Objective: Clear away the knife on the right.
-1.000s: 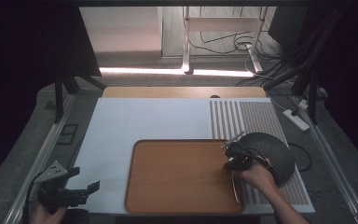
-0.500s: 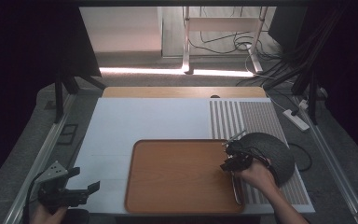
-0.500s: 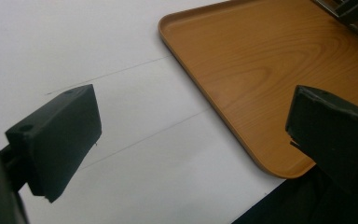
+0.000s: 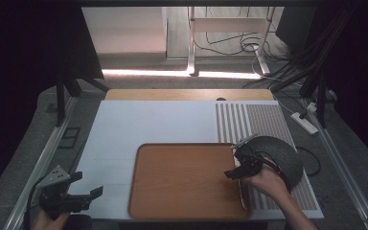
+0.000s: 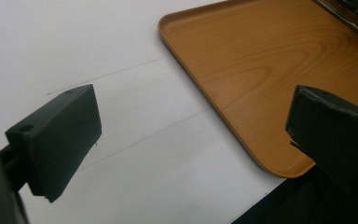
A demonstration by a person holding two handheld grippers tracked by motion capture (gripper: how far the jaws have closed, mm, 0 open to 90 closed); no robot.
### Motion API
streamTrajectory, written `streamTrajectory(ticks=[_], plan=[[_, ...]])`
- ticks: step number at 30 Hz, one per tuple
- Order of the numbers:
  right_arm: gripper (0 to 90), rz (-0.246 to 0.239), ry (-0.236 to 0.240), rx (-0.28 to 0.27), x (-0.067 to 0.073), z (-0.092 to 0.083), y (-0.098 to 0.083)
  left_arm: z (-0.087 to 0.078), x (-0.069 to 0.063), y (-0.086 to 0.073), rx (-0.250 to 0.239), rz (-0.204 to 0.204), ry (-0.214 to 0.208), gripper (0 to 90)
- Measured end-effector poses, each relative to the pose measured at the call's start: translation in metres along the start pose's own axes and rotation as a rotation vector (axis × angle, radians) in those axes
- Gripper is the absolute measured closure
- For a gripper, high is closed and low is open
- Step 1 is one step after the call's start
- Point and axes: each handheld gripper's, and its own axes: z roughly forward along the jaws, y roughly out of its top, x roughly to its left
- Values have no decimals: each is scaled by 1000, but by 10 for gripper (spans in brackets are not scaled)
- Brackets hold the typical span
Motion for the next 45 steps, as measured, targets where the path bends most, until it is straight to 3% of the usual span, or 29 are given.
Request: streamTrajectory(ticks=[2,12,21,30,45], plan=[[119,0,-14,-13,1,-2,-1,0,0,0,0,0,0,34],[73,-24,20,-72,6,-14,-7,0,0,0,-1,-1,0,33],[0,-42,11,-112,9,-20,-14,0,0,0,-1,0,0,33],[0,-12,8,-168,7,-29,-25,0,0,0,-1,0,0,33],[0,26,9,-196,6,-38,-42,0,0,0,-1,-3,1,33]])
